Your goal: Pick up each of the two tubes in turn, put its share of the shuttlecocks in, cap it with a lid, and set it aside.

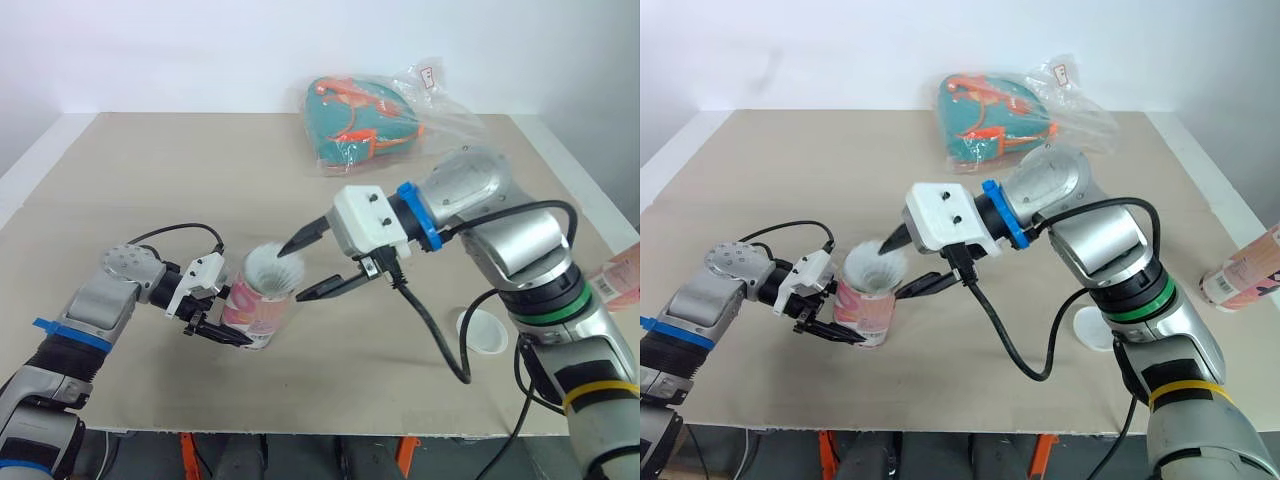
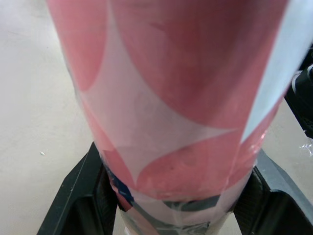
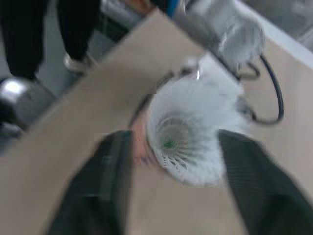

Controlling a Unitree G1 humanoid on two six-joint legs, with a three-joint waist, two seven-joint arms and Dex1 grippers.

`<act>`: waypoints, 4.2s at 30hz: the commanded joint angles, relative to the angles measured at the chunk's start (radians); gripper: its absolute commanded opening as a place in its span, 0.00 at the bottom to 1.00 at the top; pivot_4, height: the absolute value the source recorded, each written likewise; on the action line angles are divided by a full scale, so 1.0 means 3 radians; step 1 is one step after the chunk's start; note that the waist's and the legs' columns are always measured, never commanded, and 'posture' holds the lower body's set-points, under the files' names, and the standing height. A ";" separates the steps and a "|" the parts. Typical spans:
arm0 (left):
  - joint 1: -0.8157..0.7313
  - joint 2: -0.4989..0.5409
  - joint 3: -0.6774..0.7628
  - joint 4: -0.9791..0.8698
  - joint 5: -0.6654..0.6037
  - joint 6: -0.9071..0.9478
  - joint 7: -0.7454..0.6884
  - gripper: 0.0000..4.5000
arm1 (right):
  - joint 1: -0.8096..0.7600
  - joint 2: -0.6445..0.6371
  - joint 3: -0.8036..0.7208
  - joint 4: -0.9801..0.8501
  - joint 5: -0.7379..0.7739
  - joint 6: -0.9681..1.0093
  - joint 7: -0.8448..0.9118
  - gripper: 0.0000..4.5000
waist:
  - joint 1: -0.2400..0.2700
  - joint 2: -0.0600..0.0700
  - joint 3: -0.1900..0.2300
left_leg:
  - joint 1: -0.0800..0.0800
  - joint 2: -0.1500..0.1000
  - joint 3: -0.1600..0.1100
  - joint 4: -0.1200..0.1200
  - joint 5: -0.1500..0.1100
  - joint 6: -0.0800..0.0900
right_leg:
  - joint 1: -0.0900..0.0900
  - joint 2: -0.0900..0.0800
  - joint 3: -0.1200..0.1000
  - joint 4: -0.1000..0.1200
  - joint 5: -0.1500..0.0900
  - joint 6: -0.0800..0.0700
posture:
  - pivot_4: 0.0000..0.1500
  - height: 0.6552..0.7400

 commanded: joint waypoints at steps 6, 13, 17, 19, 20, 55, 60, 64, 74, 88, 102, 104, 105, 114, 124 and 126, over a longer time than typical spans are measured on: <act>-0.0017 0.0036 -0.0044 0.0060 0.0094 -0.0039 0.0006 0.59 | -0.0193 0.0308 -0.0224 0.0448 0.0148 0.0408 -0.0279 0.67 | -0.0005 0.0000 0.0000 | 0.0002 0.0002 0.0002 0.0001 0.0000 0.0000 | -0.0001 0.0000 -0.0001 0.0000 0.0001 -0.0001 | 1.00 1.00; -0.0012 0.0028 -0.0026 0.0074 0.0121 -0.0058 0.0006 0.59 | -0.0201 0.0454 -0.0044 0.0447 0.0129 0.0465 -0.0153 0.14 | -0.0002 0.0000 0.0000 | 0.0000 0.0000 0.0000 0.0000 0.0000 0.0000 | -0.0002 0.0001 -0.0002 0.0000 0.0000 0.0003 | 1.00 1.00; 0.0019 0.0041 -0.0007 0.0044 0.0117 -0.0046 0.0007 0.59 | -0.0344 0.0570 0.0111 0.0561 0.0042 0.0482 -0.0076 0.01 | -0.0004 0.0000 0.0000 | 0.0000 0.0001 0.0001 0.0001 0.0000 0.0000 | -0.0002 0.0001 -0.0002 0.0000 0.0002 0.0003 | 1.00 1.00; 0.0024 0.0041 -0.0002 0.0044 0.0121 -0.0046 0.0008 0.59 | -0.0407 0.0622 0.0169 0.0644 0.0011 0.0518 -0.0051 0.01 | -0.0003 0.0000 0.0000 | 0.0000 0.0001 0.0001 0.0001 0.0000 0.0000 | -0.0003 0.0001 -0.0002 0.0001 0.0002 0.0003 | 1.00 1.00; 0.0027 0.0043 0.0001 0.0043 0.0125 -0.0049 0.0010 0.59 | -0.0437 0.0636 0.0226 0.0692 -0.0026 0.0513 -0.0019 0.01 | -0.0002 0.0000 0.0000 | 0.0000 0.0001 0.0000 0.0001 0.0000 0.0000 | -0.0003 0.0001 -0.0003 0.0001 0.0001 0.0003 | 1.00 1.00; 0.0170 0.0048 0.0123 -0.0199 0.0083 0.0128 0.0139 0.59 | -0.1176 0.0559 0.0982 0.1874 -0.0335 -0.0106 0.0740 0.01 | 0.0005 -0.0008 -0.0020 | -0.0003 0.0029 0.0003 -0.0020 0.0010 -0.0015 | -0.0027 0.0026 -0.0006 0.0006 0.0010 -0.0027 | 1.00 1.00; 0.0184 0.0034 0.0130 -0.0204 0.0073 0.0116 0.0140 0.59 | -0.1182 0.0221 0.0876 0.1905 -0.0167 -0.0133 0.0740 0.01 | 0.0002 -0.0007 -0.0019 | -0.0002 0.0027 0.0003 -0.0025 0.0009 -0.0015 | -0.0029 0.0025 -0.0005 0.0006 0.0005 -0.0025 | 1.00 1.00; 0.0193 -0.0019 0.0174 -0.0222 0.0043 0.0071 0.0181 0.59 | -0.1019 0.0027 0.0537 0.1789 -0.0128 -0.0106 0.0739 0.01 | 0.0007 -0.0007 -0.0018 | -0.0002 0.0028 0.0005 -0.0025 0.0009 -0.0015 | -0.0032 0.0025 -0.0003 0.0006 0.0004 -0.0024 | 1.00 1.00; 0.0088 -0.0586 0.0554 -0.0664 -0.0561 0.0232 0.0567 0.59 | 0.1065 -0.1397 -0.0900 0.0266 0.0139 0.0570 0.0008 0.22 | 0.0076 -0.0017 -0.0007 | -0.0050 -0.0002 -0.0003 -0.0021 0.0006 -0.0013 | -0.0050 -0.0002 -0.0007 -0.0001 -0.0001 -0.0018 | 1.00 1.00; -0.0175 -0.1432 -0.0042 0.0410 -0.0012 -0.0550 0.0441 0.59 | 0.2270 -0.2265 -0.1280 0.0678 -0.0248 0.0205 0.0040 0.83 | -0.0005 -0.0008 -0.0005 | -0.0041 -0.0003 0.0004 0.0007 0.0007 -0.0008 | -0.0036 -0.0001 0.0001 0.0001 0.0005 0.0017 | 1.00 1.00; -0.0384 -0.1785 -0.0092 0.1054 0.0252 -0.0988 0.0478 0.59 | 0.2087 -0.1937 -0.0665 0.1248 -0.0915 -0.0058 -0.0051 0.83 | -0.0004 -0.0004 -0.0006 | -0.0042 -0.0008 0.0007 0.0007 0.0011 -0.0009 | -0.0034 -0.0001 0.0011 -0.0005 0.0015 0.0024 | 1.00 1.00; -0.0374 -0.1770 -0.0089 0.1062 0.0262 -0.1010 0.0478 0.59 | 0.2104 -0.1921 -0.0604 0.1284 -0.1008 -0.0112 -0.0067 0.74 | -0.0004 -0.0004 -0.0006 | -0.0042 -0.0008 0.0007 0.0008 0.0011 -0.0009 | -0.0034 -0.0001 0.0011 -0.0005 0.0015 0.0024 | 1.00 1.00; -0.0369 -0.1763 -0.0085 0.1061 0.0264 -0.1017 0.0481 0.59 | 0.2103 -0.1907 -0.0577 0.1312 -0.1064 -0.0148 -0.0082 0.70 | -0.0004 -0.0004 -0.0006 | -0.0041 -0.0008 0.0006 0.0009 0.0011 -0.0009 | -0.0032 -0.0001 0.0011 -0.0005 0.0014 0.0026 | 1.00 1.00; -0.0337 -0.1734 -0.0080 0.1054 0.0278 -0.0999 0.0487 0.59 | 0.2128 -0.1866 -0.0645 0.1221 -0.1022 -0.0208 0.0014 0.02 | -0.0006 -0.0008 -0.0006 | -0.0019 -0.0008 0.0005 0.0016 0.0011 -0.0009 | -0.0006 -0.0001 0.0010 -0.0005 0.0018 0.0032 | 1.00 1.00; -0.0335 -0.1721 -0.0159 0.1249 0.0404 -0.1022 0.0451 0.59 | 0.1663 -0.1671 -0.1051 0.0461 -0.0265 0.0347 0.0122 0.02 | -0.0007 0.0000 -0.0008 | -0.0014 -0.0008 0.0005 0.0013 0.0011 -0.0009 | -0.0003 -0.0001 0.0010 -0.0004 0.0018 0.0031 | 1.00 1.00; -0.0347 -0.1729 -0.0157 0.1286 0.0400 -0.1009 0.0438 0.59 | 0.1402 -0.1592 -0.1136 0.0264 0.0011 0.0565 0.0144 0.02 | -0.0009 0.0000 -0.0008 | -0.0012 -0.0008 0.0005 0.0014 0.0011 -0.0009 | 0.0000 -0.0001 0.0010 -0.0005 0.0018 0.0031 | 1.00 1.00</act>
